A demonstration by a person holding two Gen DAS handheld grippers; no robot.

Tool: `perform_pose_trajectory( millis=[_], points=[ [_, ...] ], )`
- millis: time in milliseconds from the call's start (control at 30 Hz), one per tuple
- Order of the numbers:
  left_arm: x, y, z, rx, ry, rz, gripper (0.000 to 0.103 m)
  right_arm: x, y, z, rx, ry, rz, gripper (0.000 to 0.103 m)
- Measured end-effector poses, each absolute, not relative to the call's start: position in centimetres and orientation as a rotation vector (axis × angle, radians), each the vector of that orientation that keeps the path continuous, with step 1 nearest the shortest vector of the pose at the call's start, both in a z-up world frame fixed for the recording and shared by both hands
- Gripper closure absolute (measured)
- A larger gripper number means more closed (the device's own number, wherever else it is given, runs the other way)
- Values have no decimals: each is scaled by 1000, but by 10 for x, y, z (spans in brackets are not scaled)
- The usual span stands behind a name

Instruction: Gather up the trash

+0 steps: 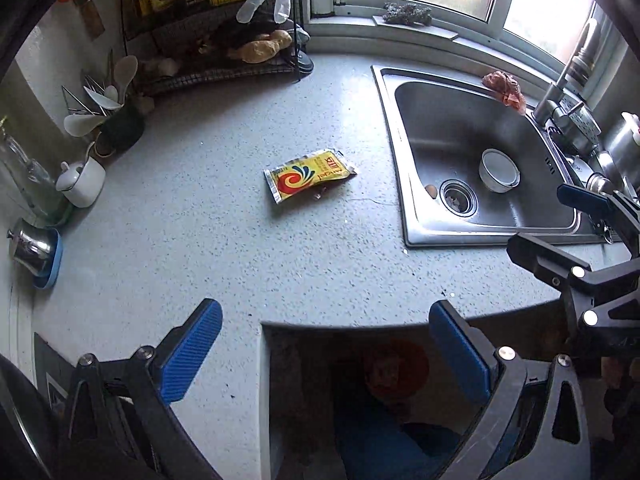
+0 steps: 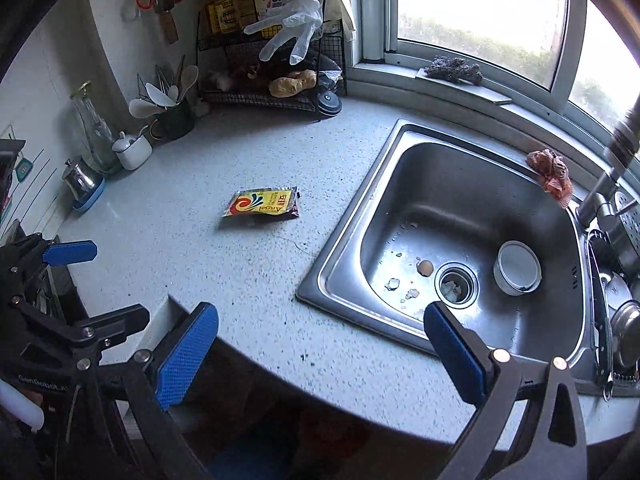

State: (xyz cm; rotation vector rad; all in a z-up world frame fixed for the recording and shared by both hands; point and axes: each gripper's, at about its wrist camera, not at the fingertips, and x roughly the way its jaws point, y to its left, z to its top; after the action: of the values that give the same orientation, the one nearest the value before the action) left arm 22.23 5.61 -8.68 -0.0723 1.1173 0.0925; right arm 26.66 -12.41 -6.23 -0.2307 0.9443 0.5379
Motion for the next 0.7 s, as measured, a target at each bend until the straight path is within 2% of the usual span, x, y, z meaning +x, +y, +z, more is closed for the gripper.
perform_pose_trajectory(
  millis=[333, 700],
  points=[
    [301, 115, -120, -33, 1209, 11, 1, 330, -81, -85, -248, 1052, 475, 0],
    [365, 140, -166, 75, 1331, -99, 1, 381, -60, -126, -211, 1184, 381, 0]
  ],
)
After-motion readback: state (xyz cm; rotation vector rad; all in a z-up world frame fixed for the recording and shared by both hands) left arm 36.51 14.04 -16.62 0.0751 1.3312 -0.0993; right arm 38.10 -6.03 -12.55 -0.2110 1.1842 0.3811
